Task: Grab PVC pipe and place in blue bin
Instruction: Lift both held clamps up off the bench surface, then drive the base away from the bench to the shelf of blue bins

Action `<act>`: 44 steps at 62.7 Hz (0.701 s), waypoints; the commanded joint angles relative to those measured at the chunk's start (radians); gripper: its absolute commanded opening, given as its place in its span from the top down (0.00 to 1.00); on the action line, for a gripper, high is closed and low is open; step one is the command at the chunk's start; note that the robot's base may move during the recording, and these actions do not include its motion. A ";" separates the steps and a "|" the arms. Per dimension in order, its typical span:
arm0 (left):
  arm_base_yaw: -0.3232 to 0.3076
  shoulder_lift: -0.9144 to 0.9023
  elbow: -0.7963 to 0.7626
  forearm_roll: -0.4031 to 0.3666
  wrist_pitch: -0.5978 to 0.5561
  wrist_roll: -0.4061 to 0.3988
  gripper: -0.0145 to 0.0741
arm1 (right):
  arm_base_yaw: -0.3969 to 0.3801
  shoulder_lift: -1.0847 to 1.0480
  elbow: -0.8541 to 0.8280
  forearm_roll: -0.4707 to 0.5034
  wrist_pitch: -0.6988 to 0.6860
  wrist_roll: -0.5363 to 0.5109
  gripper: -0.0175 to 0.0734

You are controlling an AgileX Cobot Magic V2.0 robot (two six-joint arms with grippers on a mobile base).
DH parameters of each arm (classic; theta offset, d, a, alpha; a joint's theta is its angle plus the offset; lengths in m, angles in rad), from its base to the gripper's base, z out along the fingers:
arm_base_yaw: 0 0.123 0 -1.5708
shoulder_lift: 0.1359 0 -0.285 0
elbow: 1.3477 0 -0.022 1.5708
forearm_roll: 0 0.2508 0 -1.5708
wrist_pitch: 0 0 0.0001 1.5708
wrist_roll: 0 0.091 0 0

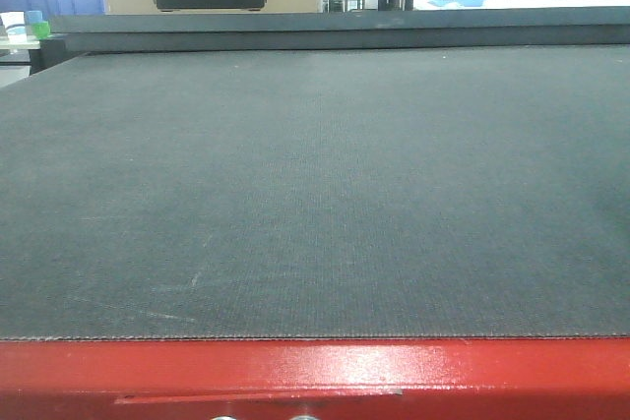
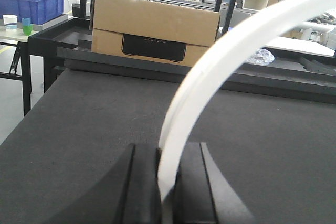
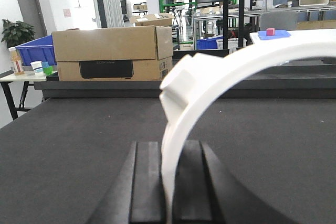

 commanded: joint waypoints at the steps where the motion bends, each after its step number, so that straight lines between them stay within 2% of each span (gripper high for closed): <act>1: 0.004 -0.005 0.001 -0.008 -0.027 -0.008 0.96 | 0.001 -0.006 0.000 -0.003 -0.029 -0.008 0.99; 44: 0.004 -0.005 0.001 -0.008 -0.027 -0.008 0.96 | 0.001 -0.006 0.000 -0.003 -0.029 -0.008 0.99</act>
